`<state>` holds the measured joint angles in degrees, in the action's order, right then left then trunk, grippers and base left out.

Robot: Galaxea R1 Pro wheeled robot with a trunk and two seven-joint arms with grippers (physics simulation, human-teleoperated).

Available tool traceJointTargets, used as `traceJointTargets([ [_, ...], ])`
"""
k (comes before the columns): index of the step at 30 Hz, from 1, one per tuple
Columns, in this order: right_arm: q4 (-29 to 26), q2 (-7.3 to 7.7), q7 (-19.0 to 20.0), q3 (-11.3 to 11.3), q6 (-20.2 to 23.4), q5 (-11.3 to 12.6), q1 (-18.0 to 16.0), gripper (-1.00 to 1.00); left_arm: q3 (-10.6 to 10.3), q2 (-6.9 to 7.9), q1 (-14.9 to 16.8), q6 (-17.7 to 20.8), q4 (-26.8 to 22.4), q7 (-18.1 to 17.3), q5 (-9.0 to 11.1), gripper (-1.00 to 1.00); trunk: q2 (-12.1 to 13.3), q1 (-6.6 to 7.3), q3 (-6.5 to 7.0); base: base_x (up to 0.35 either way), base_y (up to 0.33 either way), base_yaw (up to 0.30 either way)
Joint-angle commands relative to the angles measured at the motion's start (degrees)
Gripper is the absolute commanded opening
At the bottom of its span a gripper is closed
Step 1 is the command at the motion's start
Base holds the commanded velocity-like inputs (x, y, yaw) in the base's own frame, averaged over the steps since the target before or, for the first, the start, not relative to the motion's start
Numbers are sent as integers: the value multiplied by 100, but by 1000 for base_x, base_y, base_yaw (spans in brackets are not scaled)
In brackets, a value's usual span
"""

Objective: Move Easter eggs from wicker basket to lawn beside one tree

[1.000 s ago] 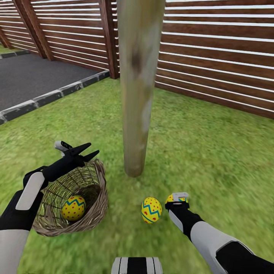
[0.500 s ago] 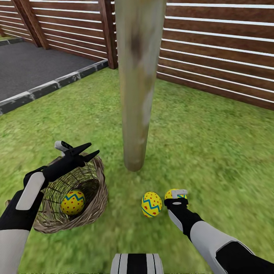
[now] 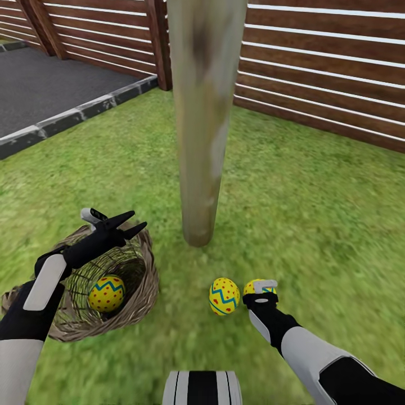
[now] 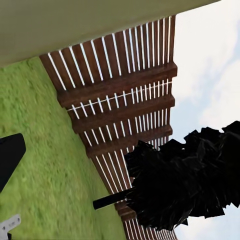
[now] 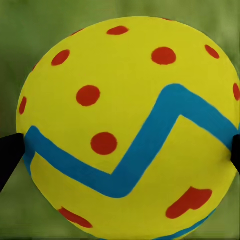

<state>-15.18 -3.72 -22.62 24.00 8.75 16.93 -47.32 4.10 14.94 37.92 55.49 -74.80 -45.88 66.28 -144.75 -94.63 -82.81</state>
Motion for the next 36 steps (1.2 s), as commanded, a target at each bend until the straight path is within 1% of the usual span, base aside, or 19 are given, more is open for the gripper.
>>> traceJointTargets([
  [1,-11,3,-40,50,39,39,-1,-100,3,0,4,24,1,-17,-1,100,-3,-1,-26,0,0,0],
  [12,-11,3,-40,52,39,35,-1,-100,3,0,2,24,1,-17,-4,100,-18,-30,-270,0,0,0],
  [13,-11,3,-40,52,39,36,0,-100,3,0,4,24,1,-17,-2,100,-18,-30,-270,0,0,0],
  [14,-11,3,-40,52,39,35,0,100,9,0,2,24,5,-17,-1,100,-18,-30,-270,0,0,0],
  [25,-38,12,-40,45,39,39,-1,100,5,0,4,24,9,-18,2,100,-18,-30,-270,0,0,0],
  [36,-38,12,-40,43,39,39,2,100,-4,0,2,24,1,-8,-10,100,-3,-1,-26,0,0,0],
])
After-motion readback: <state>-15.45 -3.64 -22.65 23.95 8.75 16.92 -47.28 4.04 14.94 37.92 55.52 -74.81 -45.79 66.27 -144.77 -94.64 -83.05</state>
